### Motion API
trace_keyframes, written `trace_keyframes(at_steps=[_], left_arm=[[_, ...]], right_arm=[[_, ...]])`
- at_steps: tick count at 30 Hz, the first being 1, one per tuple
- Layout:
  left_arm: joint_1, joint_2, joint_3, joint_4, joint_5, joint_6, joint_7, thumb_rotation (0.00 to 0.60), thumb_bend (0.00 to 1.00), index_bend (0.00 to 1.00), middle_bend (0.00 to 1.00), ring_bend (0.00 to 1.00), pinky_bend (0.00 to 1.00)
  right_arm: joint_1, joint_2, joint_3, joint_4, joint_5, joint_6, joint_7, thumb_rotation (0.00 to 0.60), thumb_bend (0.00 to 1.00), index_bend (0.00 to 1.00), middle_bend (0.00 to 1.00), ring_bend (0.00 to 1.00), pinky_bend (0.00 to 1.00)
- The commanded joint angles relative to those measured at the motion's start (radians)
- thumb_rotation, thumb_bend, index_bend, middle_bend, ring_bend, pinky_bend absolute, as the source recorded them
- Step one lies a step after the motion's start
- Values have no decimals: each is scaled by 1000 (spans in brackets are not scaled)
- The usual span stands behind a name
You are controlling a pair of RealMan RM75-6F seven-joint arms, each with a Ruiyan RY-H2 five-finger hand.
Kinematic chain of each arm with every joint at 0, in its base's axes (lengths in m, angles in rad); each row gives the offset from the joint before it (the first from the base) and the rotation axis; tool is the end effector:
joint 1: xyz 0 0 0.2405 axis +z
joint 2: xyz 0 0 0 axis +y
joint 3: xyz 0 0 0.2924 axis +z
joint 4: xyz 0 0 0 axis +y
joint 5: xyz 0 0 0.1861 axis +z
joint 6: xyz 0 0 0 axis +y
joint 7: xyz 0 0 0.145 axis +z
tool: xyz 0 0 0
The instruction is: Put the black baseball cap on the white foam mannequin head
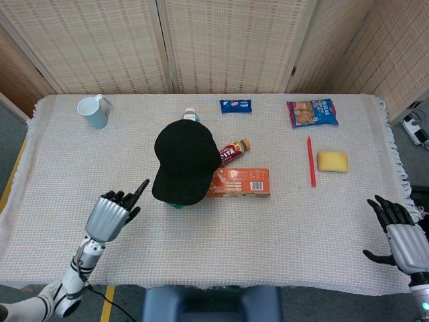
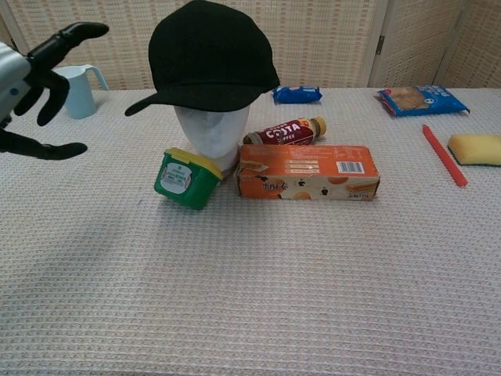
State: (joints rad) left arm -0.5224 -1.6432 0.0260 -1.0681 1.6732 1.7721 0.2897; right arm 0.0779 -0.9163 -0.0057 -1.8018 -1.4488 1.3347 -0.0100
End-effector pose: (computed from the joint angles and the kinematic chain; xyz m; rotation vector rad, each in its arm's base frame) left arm -0.2292 0.2907 0.0669 -1.5822 -0.1209 -1.2484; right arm -0.3267 -0.1646 0.2243 1.4486 -1.0646 0.7263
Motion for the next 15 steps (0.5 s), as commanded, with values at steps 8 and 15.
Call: trace_keyframes(at_steps=[8,15], left_arm=[[299,397,94,-445,-304,-147,-286,600,52,143,141,51,121],[346,466,85,-476,-282,-141,-307,600,43,145,64,0,83]], right_arm=[[-2,-74,12,40,-45,50,-17,600,53,0,0,0,0],[0,-116,7,66,-70,59,-37,600,53,0,0,0,0]])
